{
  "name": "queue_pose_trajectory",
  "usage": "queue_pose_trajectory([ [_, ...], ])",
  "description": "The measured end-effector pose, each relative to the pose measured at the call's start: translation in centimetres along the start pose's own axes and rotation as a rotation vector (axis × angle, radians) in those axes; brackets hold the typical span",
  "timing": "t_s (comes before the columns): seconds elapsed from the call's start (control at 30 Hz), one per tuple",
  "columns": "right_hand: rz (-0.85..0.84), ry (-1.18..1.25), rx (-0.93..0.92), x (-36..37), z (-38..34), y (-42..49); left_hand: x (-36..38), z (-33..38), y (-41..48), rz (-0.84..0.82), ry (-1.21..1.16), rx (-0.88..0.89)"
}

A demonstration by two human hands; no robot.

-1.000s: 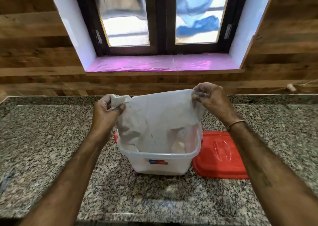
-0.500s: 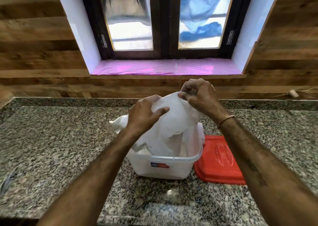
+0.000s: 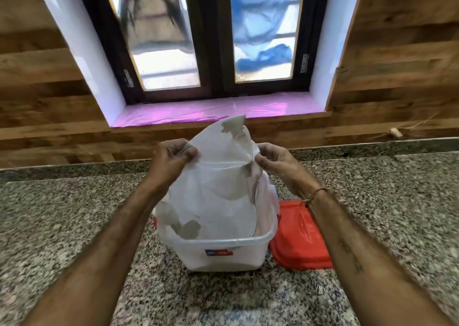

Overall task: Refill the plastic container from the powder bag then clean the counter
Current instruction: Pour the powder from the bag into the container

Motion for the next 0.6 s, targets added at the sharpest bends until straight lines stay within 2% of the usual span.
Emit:
queue_pose_trajectory([
  [0.1, 0.113, -0.055, 0.019, -0.1, 1.6, -0.1, 0.1, 0.1, -0.1, 0.03, -0.026, 0.0],
  [0.23, 0.286, -0.096, -0.055, 0.6, 2.7, -0.4, -0.1, 0.0, 0.0, 0.068, -0.017, -0.009],
  [0.37, 0.407, -0.144, -0.059, 1.0, 3.3, -0.8, -0.8, -0.6, 0.3, 0.115, 0.078, -0.053],
  [0.47, 0.406, -0.211, -0.059, 1.4, 3.7, -0.5, -0.7, 0.2, 0.5, 0.101, 0.184, -0.041],
  [0.6, 0.35, -0.303, -0.093, 2.0, 3.2, -0.3, 0.9, 3.1, 2.4, 0.102, 0.345, 0.105],
])
Point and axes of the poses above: each hand's wrist, its own y-axis towards the middle knuckle, its own x-axis out of the palm, z = x × y, the point moved 1 cm from there along y, towards the middle knuckle, and after that the axes turned 1 degree about -x, right-handed, at the moved point
